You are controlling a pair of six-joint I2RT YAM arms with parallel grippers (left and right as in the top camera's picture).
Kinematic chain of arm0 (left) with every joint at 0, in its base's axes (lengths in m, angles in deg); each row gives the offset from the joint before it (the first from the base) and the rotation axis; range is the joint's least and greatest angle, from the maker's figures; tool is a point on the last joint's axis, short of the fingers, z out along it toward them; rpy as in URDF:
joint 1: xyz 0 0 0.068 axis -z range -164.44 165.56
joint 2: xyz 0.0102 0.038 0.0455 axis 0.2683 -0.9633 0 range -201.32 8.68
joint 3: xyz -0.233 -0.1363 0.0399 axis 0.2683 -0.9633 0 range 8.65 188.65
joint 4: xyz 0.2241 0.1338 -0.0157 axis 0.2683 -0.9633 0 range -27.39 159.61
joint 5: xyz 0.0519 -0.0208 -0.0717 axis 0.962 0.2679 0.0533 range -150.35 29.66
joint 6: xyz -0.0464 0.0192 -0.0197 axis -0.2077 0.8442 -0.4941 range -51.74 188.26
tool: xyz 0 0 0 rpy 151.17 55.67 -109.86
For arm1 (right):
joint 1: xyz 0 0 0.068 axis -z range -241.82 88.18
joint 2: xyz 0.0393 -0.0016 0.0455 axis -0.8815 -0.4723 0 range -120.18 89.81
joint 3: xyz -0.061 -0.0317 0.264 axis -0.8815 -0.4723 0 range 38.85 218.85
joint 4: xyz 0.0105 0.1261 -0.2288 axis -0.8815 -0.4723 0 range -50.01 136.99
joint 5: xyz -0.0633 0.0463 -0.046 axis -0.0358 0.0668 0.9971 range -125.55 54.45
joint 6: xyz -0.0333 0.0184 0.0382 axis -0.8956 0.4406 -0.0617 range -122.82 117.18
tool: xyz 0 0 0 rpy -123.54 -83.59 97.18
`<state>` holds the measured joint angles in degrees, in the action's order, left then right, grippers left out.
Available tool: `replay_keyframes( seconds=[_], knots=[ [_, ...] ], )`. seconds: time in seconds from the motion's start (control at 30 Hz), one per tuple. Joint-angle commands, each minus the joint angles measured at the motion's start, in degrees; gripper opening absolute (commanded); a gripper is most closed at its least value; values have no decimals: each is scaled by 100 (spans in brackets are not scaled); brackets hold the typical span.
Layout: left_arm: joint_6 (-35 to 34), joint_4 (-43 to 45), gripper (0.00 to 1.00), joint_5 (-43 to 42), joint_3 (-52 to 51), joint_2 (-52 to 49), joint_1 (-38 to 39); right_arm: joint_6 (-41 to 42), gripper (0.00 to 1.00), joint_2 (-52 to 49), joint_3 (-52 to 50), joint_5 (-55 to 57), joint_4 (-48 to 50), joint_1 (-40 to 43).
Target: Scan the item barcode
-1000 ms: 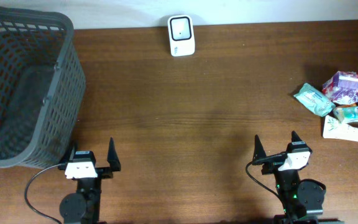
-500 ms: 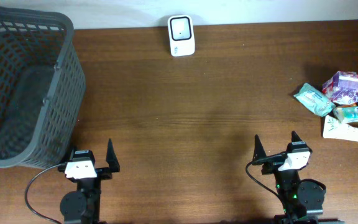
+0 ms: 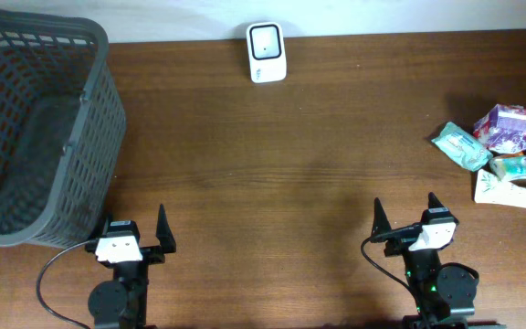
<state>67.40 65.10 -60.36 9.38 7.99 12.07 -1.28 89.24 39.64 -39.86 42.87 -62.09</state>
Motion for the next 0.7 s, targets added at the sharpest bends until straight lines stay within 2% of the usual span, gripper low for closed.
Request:
replay_keyframes(
  seconds=[0.0, 0.67],
  knots=[
    [92, -24, 99, -2, -24, 39, 22, 39, 99, 39, -48, 46, -15, -52],
    [92, -24, 99, -4, -24, 39, 22, 13, 99, 39, -48, 160, -28, -42]
  ],
)
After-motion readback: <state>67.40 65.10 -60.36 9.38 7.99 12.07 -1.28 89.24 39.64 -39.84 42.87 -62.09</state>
